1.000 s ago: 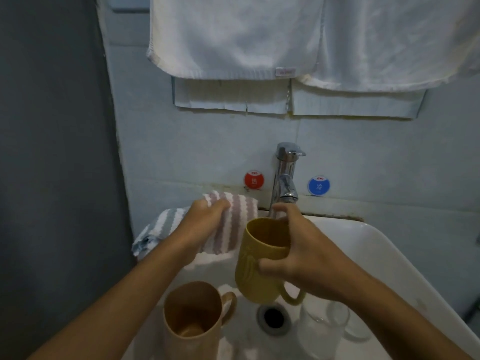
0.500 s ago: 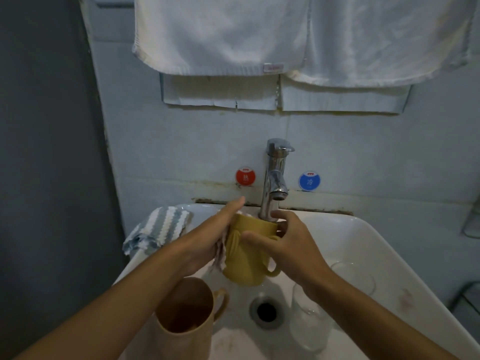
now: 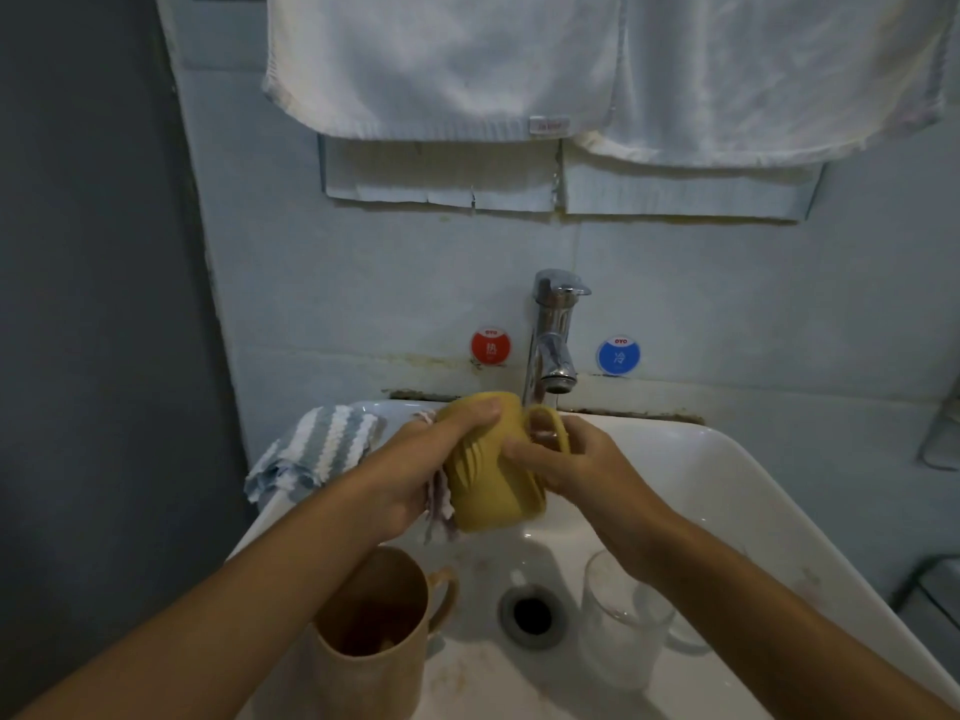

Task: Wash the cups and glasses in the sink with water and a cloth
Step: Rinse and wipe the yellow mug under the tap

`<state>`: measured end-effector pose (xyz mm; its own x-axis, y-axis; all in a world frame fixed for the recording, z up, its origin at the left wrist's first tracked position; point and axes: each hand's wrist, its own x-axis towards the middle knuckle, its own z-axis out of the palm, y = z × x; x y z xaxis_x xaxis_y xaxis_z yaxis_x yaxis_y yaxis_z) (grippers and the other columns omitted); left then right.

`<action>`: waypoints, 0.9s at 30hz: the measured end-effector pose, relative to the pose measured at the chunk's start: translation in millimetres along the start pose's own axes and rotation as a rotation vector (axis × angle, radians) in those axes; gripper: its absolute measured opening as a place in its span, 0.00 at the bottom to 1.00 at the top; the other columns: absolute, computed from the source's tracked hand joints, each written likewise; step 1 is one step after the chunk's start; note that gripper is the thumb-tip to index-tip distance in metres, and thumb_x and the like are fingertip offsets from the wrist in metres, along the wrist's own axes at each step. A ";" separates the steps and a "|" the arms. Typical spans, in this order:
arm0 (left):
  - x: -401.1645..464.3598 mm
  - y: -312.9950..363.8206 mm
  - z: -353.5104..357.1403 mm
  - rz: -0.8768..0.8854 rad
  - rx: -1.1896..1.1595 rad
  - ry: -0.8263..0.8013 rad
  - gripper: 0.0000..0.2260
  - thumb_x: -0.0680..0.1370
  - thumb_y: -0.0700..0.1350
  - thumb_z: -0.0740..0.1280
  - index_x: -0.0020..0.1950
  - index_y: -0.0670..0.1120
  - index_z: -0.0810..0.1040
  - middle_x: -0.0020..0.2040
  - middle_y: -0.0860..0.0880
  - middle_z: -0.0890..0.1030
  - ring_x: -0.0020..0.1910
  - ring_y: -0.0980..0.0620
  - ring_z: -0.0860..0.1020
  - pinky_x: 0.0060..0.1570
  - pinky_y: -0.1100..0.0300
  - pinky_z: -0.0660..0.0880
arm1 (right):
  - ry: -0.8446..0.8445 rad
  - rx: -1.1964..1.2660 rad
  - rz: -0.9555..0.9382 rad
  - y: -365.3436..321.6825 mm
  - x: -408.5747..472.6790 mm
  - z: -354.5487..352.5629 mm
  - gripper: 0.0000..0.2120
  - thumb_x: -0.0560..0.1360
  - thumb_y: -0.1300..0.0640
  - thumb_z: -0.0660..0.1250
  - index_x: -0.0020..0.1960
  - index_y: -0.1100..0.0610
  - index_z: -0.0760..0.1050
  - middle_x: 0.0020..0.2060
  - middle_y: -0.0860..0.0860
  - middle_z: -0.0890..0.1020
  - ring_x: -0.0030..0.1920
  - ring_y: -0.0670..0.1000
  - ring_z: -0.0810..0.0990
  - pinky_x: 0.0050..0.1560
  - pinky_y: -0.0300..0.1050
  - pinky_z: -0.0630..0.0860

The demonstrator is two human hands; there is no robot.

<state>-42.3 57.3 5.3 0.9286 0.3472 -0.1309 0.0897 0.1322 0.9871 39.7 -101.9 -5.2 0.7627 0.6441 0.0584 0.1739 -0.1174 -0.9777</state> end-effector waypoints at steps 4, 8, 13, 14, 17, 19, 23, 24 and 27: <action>6.6 -1.1 -2.8 -0.007 -0.133 0.057 0.41 0.57 0.62 0.79 0.65 0.45 0.77 0.54 0.42 0.84 0.53 0.41 0.83 0.56 0.40 0.78 | -0.109 0.008 0.039 2.0 -2.1 3.6 0.25 0.71 0.43 0.74 0.64 0.52 0.76 0.53 0.48 0.85 0.52 0.48 0.85 0.53 0.45 0.82; 8.2 -5.3 -0.1 -0.027 -0.169 0.109 0.46 0.51 0.63 0.82 0.64 0.45 0.76 0.54 0.42 0.84 0.52 0.40 0.83 0.53 0.39 0.79 | -0.109 -0.010 0.054 1.1 -2.5 3.8 0.22 0.73 0.43 0.72 0.62 0.53 0.78 0.52 0.48 0.85 0.51 0.48 0.85 0.50 0.42 0.83; 9.0 -2.9 -3.3 -0.014 -0.142 0.121 0.51 0.49 0.66 0.82 0.67 0.47 0.75 0.56 0.44 0.84 0.53 0.42 0.83 0.55 0.42 0.79 | -0.220 -0.002 0.117 -3.1 -5.0 1.5 0.20 0.76 0.43 0.68 0.62 0.55 0.77 0.52 0.50 0.85 0.52 0.52 0.85 0.52 0.47 0.82; 8.8 -1.9 -4.3 -0.006 -0.124 0.122 0.52 0.48 0.66 0.82 0.68 0.47 0.74 0.57 0.45 0.84 0.53 0.43 0.83 0.55 0.43 0.79 | -0.242 0.025 0.130 -4.2 -5.5 1.1 0.19 0.77 0.44 0.67 0.62 0.55 0.77 0.52 0.51 0.85 0.53 0.53 0.85 0.52 0.47 0.82; 6.8 0.7 -3.8 0.023 -0.124 0.123 0.46 0.50 0.62 0.82 0.64 0.45 0.78 0.54 0.44 0.85 0.52 0.44 0.84 0.54 0.44 0.80 | -0.278 0.129 0.174 -7.3 -5.5 1.8 0.19 0.78 0.45 0.66 0.63 0.56 0.76 0.54 0.53 0.85 0.55 0.54 0.84 0.54 0.50 0.82; 8.4 -0.1 -3.1 0.016 -0.163 0.160 0.45 0.47 0.62 0.82 0.61 0.45 0.80 0.52 0.44 0.85 0.50 0.44 0.84 0.53 0.44 0.81 | -0.278 0.184 0.172 -7.7 -5.9 4.2 0.20 0.77 0.44 0.66 0.65 0.54 0.75 0.55 0.52 0.84 0.55 0.54 0.84 0.57 0.53 0.81; 8.7 -0.4 1.3 -0.007 -0.221 0.233 0.50 0.46 0.64 0.82 0.64 0.44 0.76 0.54 0.44 0.84 0.51 0.43 0.84 0.52 0.44 0.81 | -0.246 0.175 0.123 -4.0 -6.5 11.6 0.33 0.68 0.46 0.77 0.68 0.51 0.69 0.60 0.53 0.81 0.55 0.56 0.84 0.56 0.55 0.81; 7.5 0.4 2.0 -0.021 -0.215 0.239 0.48 0.49 0.64 0.81 0.64 0.45 0.75 0.55 0.44 0.83 0.51 0.43 0.83 0.53 0.43 0.80 | -0.230 0.174 0.125 -3.1 -5.8 11.5 0.36 0.66 0.47 0.79 0.69 0.51 0.67 0.61 0.53 0.79 0.55 0.57 0.84 0.56 0.56 0.81; 3.7 4.1 1.4 -0.094 -0.265 0.161 0.40 0.61 0.68 0.74 0.64 0.44 0.76 0.56 0.40 0.83 0.53 0.40 0.82 0.56 0.39 0.78 | -0.196 0.195 0.154 -5.8 -3.3 4.4 0.39 0.62 0.48 0.80 0.68 0.50 0.67 0.61 0.55 0.78 0.55 0.58 0.83 0.53 0.53 0.82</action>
<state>-37.9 57.9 9.0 0.8501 0.4614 -0.2538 0.0556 0.4007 0.9145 33.5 -100.0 -0.5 0.6327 0.7658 -0.1151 -0.0715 -0.0902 -0.9934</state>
